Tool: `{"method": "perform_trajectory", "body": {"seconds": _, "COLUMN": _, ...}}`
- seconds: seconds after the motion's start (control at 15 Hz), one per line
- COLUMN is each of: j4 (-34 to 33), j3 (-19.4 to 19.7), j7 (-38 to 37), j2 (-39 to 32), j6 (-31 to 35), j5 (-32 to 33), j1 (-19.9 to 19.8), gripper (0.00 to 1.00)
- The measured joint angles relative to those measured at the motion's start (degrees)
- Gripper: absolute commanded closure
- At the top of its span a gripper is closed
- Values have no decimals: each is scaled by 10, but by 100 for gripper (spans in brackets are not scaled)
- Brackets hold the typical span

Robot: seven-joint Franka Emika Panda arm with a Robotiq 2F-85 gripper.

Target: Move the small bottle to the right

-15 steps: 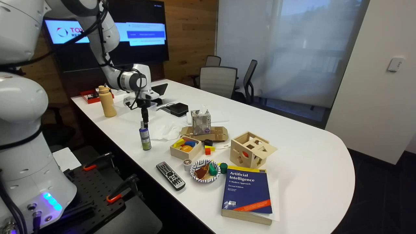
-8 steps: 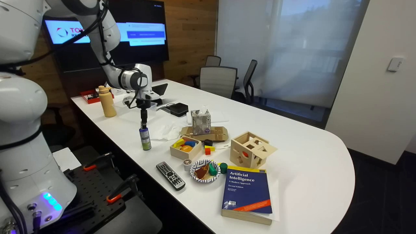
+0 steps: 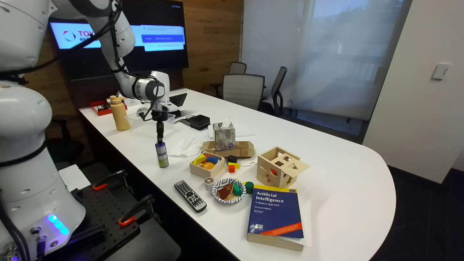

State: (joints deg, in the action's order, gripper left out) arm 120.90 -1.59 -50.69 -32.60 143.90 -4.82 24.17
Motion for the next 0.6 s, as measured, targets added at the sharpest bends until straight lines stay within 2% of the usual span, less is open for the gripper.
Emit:
{"method": "perform_trajectory", "body": {"seconds": 0.33, "j4": 2, "j3": -4, "j7": 0, "j2": 0, "j6": 0, "j5": 0, "j1": -6, "gripper": 92}}
{"method": "perform_trajectory", "body": {"seconds": 0.6, "j4": 3, "j3": -6, "j7": 0, "j2": 0, "j6": 1, "j5": 0, "j1": -8, "gripper": 92}}
